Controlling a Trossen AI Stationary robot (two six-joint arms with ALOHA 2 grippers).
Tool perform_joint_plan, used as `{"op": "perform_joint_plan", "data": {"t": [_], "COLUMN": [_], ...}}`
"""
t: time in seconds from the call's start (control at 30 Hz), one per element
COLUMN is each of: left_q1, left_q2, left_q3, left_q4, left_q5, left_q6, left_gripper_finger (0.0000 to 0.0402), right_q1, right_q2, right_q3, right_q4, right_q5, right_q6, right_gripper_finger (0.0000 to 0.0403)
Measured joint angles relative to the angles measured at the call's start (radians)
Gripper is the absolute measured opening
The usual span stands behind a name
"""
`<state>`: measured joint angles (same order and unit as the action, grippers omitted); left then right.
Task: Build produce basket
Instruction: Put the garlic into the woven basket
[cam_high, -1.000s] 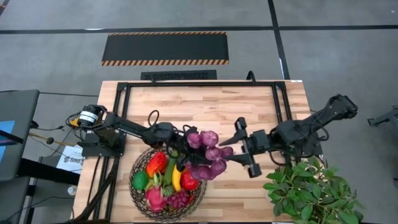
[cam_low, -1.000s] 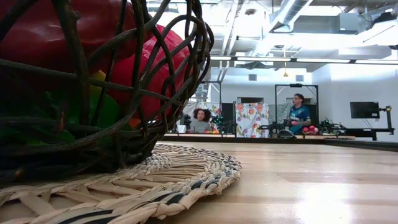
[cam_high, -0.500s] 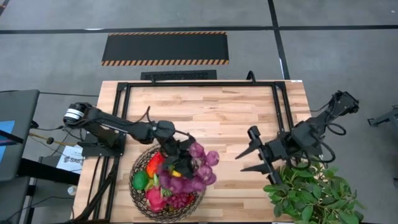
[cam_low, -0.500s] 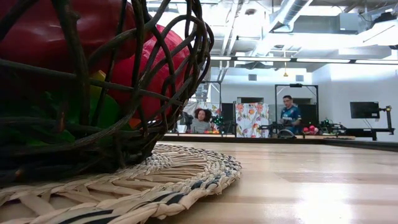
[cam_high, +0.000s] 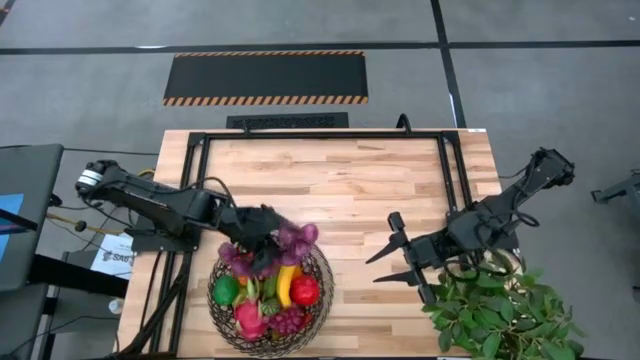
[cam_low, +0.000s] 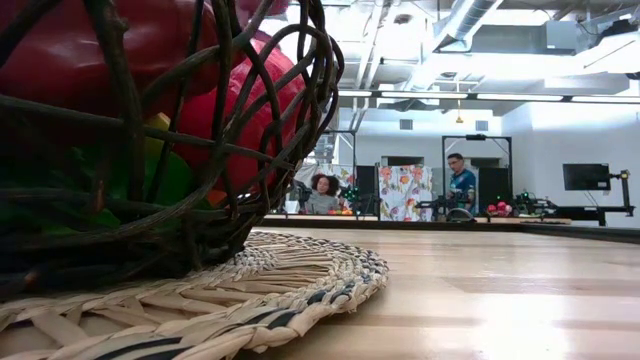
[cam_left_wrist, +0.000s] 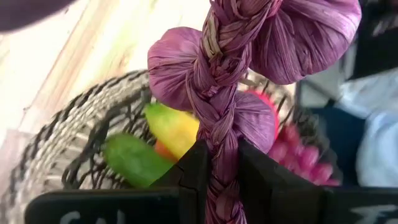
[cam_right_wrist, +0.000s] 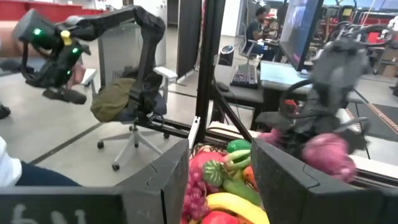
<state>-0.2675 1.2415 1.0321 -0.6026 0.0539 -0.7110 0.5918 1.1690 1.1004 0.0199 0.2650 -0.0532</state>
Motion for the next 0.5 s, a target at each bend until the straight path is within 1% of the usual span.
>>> {"op": "perform_joint_plan", "data": {"t": [0.2, 0.3, 0.5], "left_q1": [-0.078, -0.098, -0.124], "left_q2": [0.003, 0.003, 0.003], "left_q3": [0.004, 0.057, 0.142], "left_q4": [-0.04, -0.093, -0.221], "left_q5": [-0.093, -0.148, -0.281], "left_q6": [0.073, 0.106, 0.255], "left_gripper_finger": [0.0048, 0.0046, 0.0042], "right_q1": [-0.006, -0.015, -0.04], "right_q2": [-0.003, -0.003, -0.003], "right_q3": [0.0, 0.0, 0.0], "right_q4": [-0.014, -0.013, -0.014], "right_q5": [0.004, 0.004, 0.003], "right_q6": [0.0, 0.0, 0.002], "right_gripper_finger": [0.0192, 0.0189, 0.0192]}}
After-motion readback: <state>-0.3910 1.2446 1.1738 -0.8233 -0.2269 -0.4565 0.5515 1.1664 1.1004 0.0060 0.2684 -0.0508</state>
